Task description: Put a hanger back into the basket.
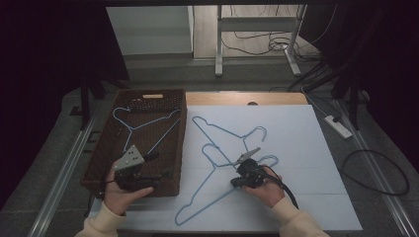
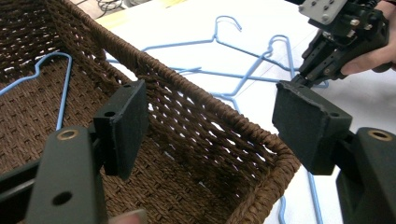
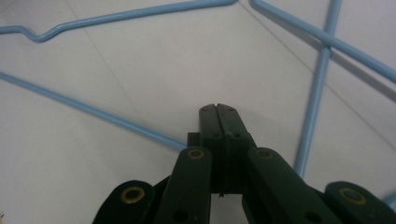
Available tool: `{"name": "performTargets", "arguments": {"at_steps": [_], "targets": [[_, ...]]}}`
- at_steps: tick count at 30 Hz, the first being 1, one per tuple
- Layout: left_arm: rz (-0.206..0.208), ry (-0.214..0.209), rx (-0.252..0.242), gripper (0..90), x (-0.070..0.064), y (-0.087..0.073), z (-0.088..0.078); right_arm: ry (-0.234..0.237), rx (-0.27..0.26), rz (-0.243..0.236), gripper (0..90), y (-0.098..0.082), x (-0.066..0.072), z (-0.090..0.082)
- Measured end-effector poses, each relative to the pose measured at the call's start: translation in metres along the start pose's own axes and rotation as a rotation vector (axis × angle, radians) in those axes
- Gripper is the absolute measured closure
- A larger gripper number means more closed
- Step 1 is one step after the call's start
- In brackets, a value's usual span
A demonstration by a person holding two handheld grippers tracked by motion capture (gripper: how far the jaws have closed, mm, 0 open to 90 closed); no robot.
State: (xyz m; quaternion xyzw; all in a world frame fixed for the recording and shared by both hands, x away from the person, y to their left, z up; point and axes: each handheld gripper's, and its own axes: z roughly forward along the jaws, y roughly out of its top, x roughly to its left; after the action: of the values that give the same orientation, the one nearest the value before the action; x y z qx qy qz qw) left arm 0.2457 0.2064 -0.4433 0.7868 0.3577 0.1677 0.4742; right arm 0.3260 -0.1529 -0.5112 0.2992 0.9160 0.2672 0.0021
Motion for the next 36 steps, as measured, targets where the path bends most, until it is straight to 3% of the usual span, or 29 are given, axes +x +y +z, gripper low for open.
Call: {"name": "performTargets", "arguments": {"at_steps": [7,18,33,36], "targets": [[0.001,-0.002,0.005,27.7,0.0,0.0,0.002,0.008,-0.009,-0.005,90.0,-0.006,0.007,-0.004],[-0.001,-0.004,0.005,27.7,0.001,0.0,0.002,0.07,-0.003,-0.078,90.0,0.015,0.043,0.021],[0.001,0.001,-0.002,27.8,0.001,0.001,0.0,0.108,0.018,-0.063,90.0,-0.003,0.045,0.01],[-0.003,0.001,-0.001,27.8,0.002,0.0,-0.001,0.119,0.025,-0.055,90.0,-0.013,0.044,0.004]]}}
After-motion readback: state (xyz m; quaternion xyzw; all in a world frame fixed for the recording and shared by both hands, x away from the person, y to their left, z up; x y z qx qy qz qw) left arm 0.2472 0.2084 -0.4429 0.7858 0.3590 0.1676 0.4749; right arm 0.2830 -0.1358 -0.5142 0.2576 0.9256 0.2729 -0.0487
